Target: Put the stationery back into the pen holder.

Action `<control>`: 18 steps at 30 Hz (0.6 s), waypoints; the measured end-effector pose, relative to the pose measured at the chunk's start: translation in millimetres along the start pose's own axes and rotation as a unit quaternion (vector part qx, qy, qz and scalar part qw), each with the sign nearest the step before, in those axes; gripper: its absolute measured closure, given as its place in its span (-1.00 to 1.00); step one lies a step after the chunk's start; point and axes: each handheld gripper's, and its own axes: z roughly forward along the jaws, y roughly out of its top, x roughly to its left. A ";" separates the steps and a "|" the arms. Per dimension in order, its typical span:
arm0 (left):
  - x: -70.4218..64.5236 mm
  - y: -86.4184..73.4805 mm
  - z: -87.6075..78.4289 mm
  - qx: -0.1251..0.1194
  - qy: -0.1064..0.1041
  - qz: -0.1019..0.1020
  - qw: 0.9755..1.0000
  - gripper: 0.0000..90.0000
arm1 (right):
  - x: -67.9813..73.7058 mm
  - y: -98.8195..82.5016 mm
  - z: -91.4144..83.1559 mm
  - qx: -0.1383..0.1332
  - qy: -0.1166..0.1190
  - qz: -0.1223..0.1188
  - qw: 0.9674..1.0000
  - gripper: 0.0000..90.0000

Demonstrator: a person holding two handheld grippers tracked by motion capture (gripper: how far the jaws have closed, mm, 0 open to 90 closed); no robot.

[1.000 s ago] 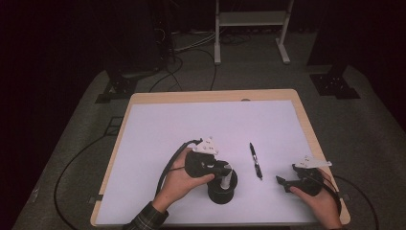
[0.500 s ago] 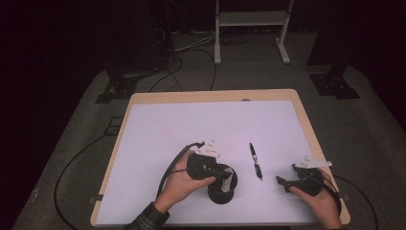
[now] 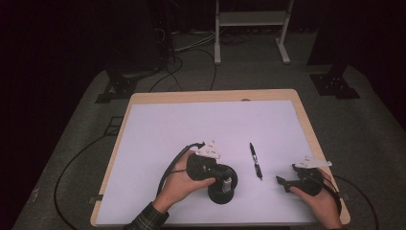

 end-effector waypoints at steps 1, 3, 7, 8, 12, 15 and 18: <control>-0.4 0.5 -1.4 -0.002 0.001 0.000 1.000 0.54 | 0.0 0.0 0.0 0.000 0.000 0.000 1.000 -0.64; -0.5 1.4 -4.7 -0.004 0.002 0.000 1.000 0.54 | 0.0 0.0 0.0 0.000 0.000 0.000 1.000 -0.64; 1.2 2.2 -12.9 -0.010 0.008 -0.001 1.000 0.53 | 0.0 0.0 0.0 0.000 0.000 0.000 1.000 -0.64; 1.8 2.2 -15.5 -0.011 0.010 -0.002 1.000 0.53 | 0.1 0.0 0.0 0.000 0.000 0.000 1.000 -0.64; 5.7 0.8 -26.1 -0.017 0.019 -0.008 1.000 0.50 | 0.1 0.0 0.0 0.000 0.000 0.000 1.000 -0.64; 9.2 -0.6 -34.6 -0.023 0.029 -0.012 0.999 0.47 | 0.1 0.0 0.0 0.000 0.000 0.000 1.000 -0.64; 12.5 -2.6 -41.9 -0.027 0.039 -0.014 0.999 0.45 | 0.2 0.0 0.0 0.000 -0.001 0.000 1.000 -0.64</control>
